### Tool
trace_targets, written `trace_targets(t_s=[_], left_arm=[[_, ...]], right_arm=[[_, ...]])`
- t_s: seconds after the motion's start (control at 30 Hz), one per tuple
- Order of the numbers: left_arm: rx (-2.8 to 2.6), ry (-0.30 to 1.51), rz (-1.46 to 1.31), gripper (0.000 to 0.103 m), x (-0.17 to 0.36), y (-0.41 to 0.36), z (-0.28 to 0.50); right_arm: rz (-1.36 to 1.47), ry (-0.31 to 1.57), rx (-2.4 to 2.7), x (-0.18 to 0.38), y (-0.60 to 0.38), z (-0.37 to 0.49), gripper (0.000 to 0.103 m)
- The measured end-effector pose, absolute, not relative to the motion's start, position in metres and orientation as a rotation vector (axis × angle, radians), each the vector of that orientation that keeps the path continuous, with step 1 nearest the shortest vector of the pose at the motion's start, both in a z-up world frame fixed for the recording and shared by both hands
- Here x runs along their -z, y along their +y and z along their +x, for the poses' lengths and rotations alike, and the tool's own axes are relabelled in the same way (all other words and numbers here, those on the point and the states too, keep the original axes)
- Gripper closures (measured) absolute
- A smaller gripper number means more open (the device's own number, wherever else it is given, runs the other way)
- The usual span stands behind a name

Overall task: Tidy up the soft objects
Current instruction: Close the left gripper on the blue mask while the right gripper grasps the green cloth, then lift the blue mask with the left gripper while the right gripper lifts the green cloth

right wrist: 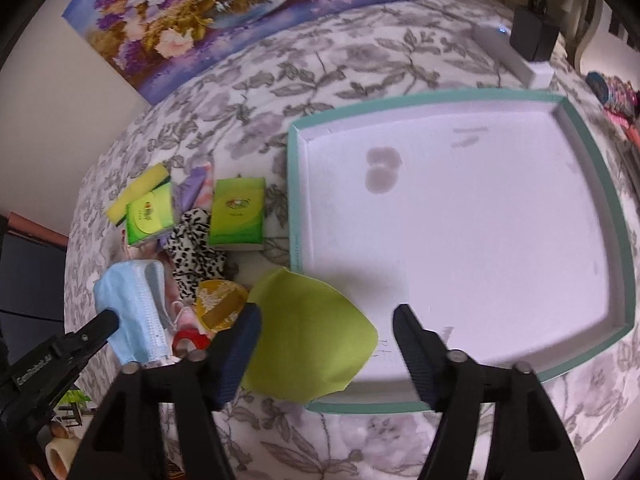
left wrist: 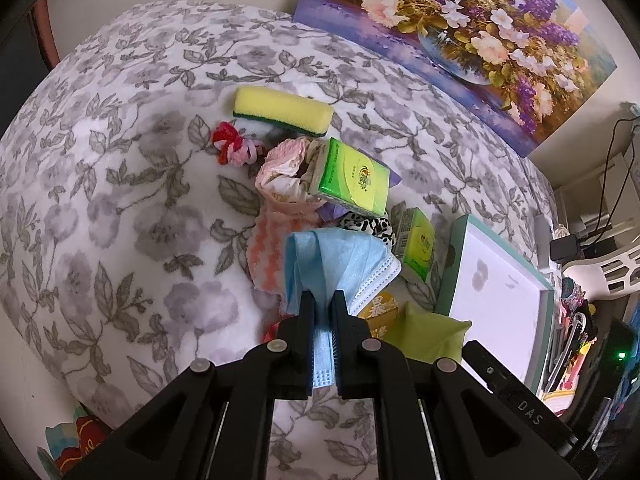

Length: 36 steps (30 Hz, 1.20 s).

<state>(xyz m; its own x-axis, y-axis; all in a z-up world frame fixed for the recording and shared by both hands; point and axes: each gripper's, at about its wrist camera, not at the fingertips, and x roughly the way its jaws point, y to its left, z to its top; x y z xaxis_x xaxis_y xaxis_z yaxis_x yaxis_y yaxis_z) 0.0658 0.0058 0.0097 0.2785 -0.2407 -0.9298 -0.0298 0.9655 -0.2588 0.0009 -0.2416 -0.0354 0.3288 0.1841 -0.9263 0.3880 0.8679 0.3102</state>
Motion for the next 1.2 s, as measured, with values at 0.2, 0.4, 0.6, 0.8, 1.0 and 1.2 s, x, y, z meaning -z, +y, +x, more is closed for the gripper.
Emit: trace_targets(t_s=[0.2,0.4,0.6,0.8,1.0,1.2], left_arm=[[0.14,1.301,-0.265,0.096,-0.006,0.007,0.067],[0.14,1.302,-0.264,0.096,-0.006,0.008,0.067],[0.138,1.304,-0.264,0.096,-0.006,0.008,0.068],[0.139,1.307,-0.263,0.096,-0.005,0.008,0.068],[0.137,1.309,-0.266,0.096,-0.005,0.008,0.068],[0.133,1.31,-0.266,0.096,-0.005,0.008,0.068]], right_arm=[[0.575,1.256,0.132,0.05,-0.244,0.002,0.0],[0.534,1.294,0.159,0.058,-0.239,0.003,0.0],[0.45,1.327,0.112,0.064,-0.218,0.008,0.0],[0.459,1.365,0.09,0.079,-0.213,0.009,0.0],[0.442,1.366,0.015,0.08,-0.197,0.011,0.0],[0.436,1.284,-0.044,0.061,-0.187,0.011,0.003]])
